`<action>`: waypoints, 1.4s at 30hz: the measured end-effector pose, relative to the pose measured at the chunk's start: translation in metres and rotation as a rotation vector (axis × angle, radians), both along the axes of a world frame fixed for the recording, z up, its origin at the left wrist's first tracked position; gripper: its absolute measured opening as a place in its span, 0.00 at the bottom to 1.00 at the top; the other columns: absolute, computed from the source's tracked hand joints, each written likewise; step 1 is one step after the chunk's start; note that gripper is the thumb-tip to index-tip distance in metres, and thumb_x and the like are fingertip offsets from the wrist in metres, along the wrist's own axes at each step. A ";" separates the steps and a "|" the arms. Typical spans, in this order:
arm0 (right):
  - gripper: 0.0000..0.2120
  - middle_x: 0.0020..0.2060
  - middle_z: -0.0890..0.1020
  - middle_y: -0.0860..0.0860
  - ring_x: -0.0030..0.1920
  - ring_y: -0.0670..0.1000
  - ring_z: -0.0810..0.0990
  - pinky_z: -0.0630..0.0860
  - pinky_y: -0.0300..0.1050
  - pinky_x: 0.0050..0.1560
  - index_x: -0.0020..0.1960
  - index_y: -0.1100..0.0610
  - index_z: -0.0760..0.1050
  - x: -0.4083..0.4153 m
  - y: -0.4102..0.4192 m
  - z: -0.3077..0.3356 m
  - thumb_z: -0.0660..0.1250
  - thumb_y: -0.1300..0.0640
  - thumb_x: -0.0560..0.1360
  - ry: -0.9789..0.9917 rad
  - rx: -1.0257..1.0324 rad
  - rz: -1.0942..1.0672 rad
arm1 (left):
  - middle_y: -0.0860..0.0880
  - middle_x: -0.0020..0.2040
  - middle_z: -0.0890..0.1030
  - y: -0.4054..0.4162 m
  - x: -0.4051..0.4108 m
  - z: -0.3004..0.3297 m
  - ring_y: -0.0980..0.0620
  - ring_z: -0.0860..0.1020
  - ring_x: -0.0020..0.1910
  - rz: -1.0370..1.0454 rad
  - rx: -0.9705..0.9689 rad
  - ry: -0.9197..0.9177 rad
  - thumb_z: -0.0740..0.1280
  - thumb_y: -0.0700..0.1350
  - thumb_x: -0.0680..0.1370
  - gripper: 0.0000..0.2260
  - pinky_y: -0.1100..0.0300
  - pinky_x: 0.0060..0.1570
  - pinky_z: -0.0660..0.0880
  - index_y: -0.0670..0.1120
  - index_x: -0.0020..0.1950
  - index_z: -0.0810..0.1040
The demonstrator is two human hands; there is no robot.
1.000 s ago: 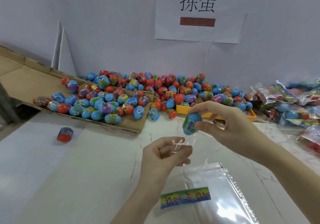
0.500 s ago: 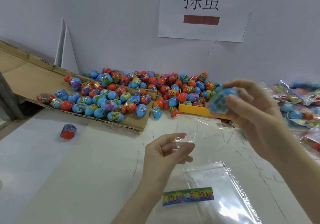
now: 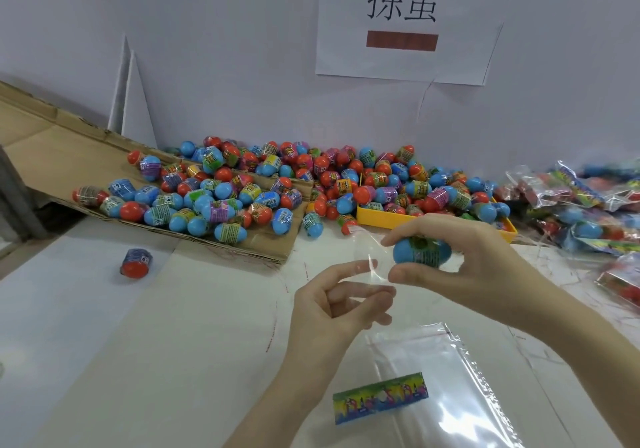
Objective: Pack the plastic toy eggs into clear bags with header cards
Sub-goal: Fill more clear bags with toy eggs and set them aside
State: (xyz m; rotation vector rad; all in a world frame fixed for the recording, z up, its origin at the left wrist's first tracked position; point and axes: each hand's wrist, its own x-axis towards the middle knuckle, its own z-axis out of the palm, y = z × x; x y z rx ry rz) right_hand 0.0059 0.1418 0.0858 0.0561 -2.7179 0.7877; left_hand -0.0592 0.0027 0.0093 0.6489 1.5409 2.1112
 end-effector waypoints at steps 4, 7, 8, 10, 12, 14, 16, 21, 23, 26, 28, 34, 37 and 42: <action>0.16 0.44 0.77 0.37 0.48 0.38 0.75 0.74 0.33 0.45 0.48 0.38 0.71 0.001 0.000 -0.004 0.62 0.37 0.61 0.044 -0.137 0.027 | 0.48 0.37 0.85 0.001 0.000 -0.001 0.53 0.81 0.30 0.007 -0.001 -0.011 0.73 0.35 0.67 0.14 0.69 0.31 0.74 0.48 0.50 0.79; 0.22 0.41 0.76 0.41 0.42 0.43 0.77 0.76 0.36 0.43 0.48 0.40 0.68 0.001 0.000 -0.003 0.66 0.38 0.56 0.112 -0.216 -0.060 | 0.48 0.35 0.85 0.001 0.000 -0.002 0.53 0.81 0.29 0.015 0.007 -0.009 0.74 0.34 0.66 0.15 0.69 0.32 0.74 0.47 0.49 0.79; 0.23 0.40 0.76 0.42 0.41 0.45 0.77 0.78 0.37 0.42 0.46 0.41 0.68 0.000 0.001 -0.003 0.67 0.38 0.53 0.121 -0.227 -0.097 | 0.48 0.35 0.85 0.000 0.000 -0.001 0.54 0.81 0.29 0.015 0.013 -0.001 0.73 0.33 0.66 0.15 0.69 0.33 0.74 0.47 0.49 0.79; 0.23 0.40 0.76 0.42 0.39 0.46 0.77 0.77 0.36 0.40 0.42 0.43 0.68 0.000 0.002 -0.003 0.67 0.38 0.50 0.142 -0.184 -0.146 | 0.48 0.35 0.85 0.000 -0.001 -0.002 0.54 0.81 0.30 0.015 0.015 0.023 0.74 0.32 0.66 0.16 0.68 0.35 0.76 0.47 0.49 0.79; 0.21 0.39 0.76 0.41 0.39 0.44 0.77 0.76 0.33 0.40 0.40 0.44 0.69 -0.001 0.001 -0.003 0.66 0.38 0.50 0.152 -0.113 -0.156 | 0.49 0.36 0.85 0.000 0.000 -0.001 0.54 0.82 0.32 0.010 0.006 0.040 0.74 0.32 0.65 0.17 0.67 0.36 0.77 0.48 0.49 0.79; 0.20 0.39 0.76 0.39 0.40 0.46 0.77 0.77 0.34 0.42 0.41 0.41 0.72 0.000 0.000 -0.003 0.65 0.37 0.51 0.162 -0.067 -0.142 | 0.49 0.36 0.85 0.000 0.001 -0.001 0.53 0.82 0.32 0.007 0.004 0.040 0.74 0.32 0.65 0.17 0.66 0.37 0.77 0.49 0.48 0.79; 0.19 0.39 0.76 0.39 0.41 0.49 0.78 0.77 0.36 0.42 0.43 0.38 0.72 0.001 -0.001 -0.002 0.66 0.39 0.53 0.146 -0.068 -0.109 | 0.49 0.36 0.85 0.000 0.001 -0.001 0.53 0.82 0.32 0.010 0.005 0.038 0.74 0.33 0.65 0.17 0.66 0.37 0.77 0.49 0.48 0.79; 0.21 0.44 0.78 0.40 0.43 0.46 0.78 0.78 0.40 0.44 0.49 0.36 0.71 0.002 0.002 -0.001 0.66 0.39 0.56 0.006 -0.094 0.011 | 0.49 0.34 0.85 0.000 0.001 0.000 0.54 0.81 0.31 0.024 0.025 0.028 0.74 0.33 0.65 0.16 0.67 0.35 0.76 0.48 0.48 0.79; 0.23 0.45 0.77 0.39 0.44 0.43 0.76 0.78 0.38 0.42 0.50 0.37 0.71 0.004 0.004 0.000 0.68 0.40 0.55 -0.043 -0.092 0.039 | 0.49 0.35 0.85 0.000 0.001 0.000 0.54 0.82 0.31 0.023 0.022 0.034 0.75 0.35 0.65 0.16 0.67 0.35 0.76 0.49 0.48 0.79; 0.22 0.44 0.77 0.38 0.45 0.41 0.77 0.78 0.34 0.42 0.49 0.36 0.71 0.005 0.006 0.001 0.69 0.44 0.55 -0.071 -0.081 0.043 | 0.49 0.36 0.85 0.000 0.000 -0.001 0.53 0.82 0.32 0.024 0.002 0.033 0.74 0.33 0.66 0.17 0.67 0.36 0.76 0.50 0.49 0.79; 0.21 0.44 0.78 0.38 0.45 0.42 0.78 0.78 0.33 0.44 0.48 0.36 0.70 0.005 0.008 0.002 0.69 0.45 0.56 -0.081 -0.067 0.026 | 0.49 0.36 0.85 0.000 0.001 -0.001 0.54 0.82 0.32 0.020 -0.005 0.027 0.74 0.33 0.66 0.17 0.68 0.36 0.76 0.50 0.49 0.79; 0.19 0.45 0.73 0.37 0.50 0.41 0.70 0.71 0.37 0.49 0.42 0.34 0.67 0.006 0.010 0.005 0.63 0.34 0.52 -0.131 0.136 -0.023 | 0.50 0.35 0.85 -0.001 0.002 0.000 0.56 0.82 0.32 -0.041 -0.024 0.016 0.74 0.34 0.67 0.15 0.70 0.33 0.74 0.49 0.49 0.79; 0.19 0.44 0.68 0.35 0.52 0.34 0.60 0.60 0.29 0.46 0.41 0.32 0.65 0.005 0.012 0.009 0.60 0.32 0.51 -0.226 0.227 -0.042 | 0.49 0.35 0.84 -0.002 0.003 0.001 0.56 0.81 0.31 -0.096 -0.036 0.025 0.73 0.34 0.68 0.13 0.71 0.30 0.72 0.49 0.47 0.80; 0.19 0.43 0.76 0.38 0.51 0.36 0.67 0.66 0.37 0.54 0.43 0.36 0.72 0.006 0.013 0.011 0.66 0.36 0.53 -0.182 0.077 0.012 | 0.50 0.38 0.85 -0.002 0.002 0.003 0.54 0.80 0.30 -0.184 -0.109 0.030 0.74 0.43 0.65 0.15 0.70 0.28 0.69 0.48 0.51 0.80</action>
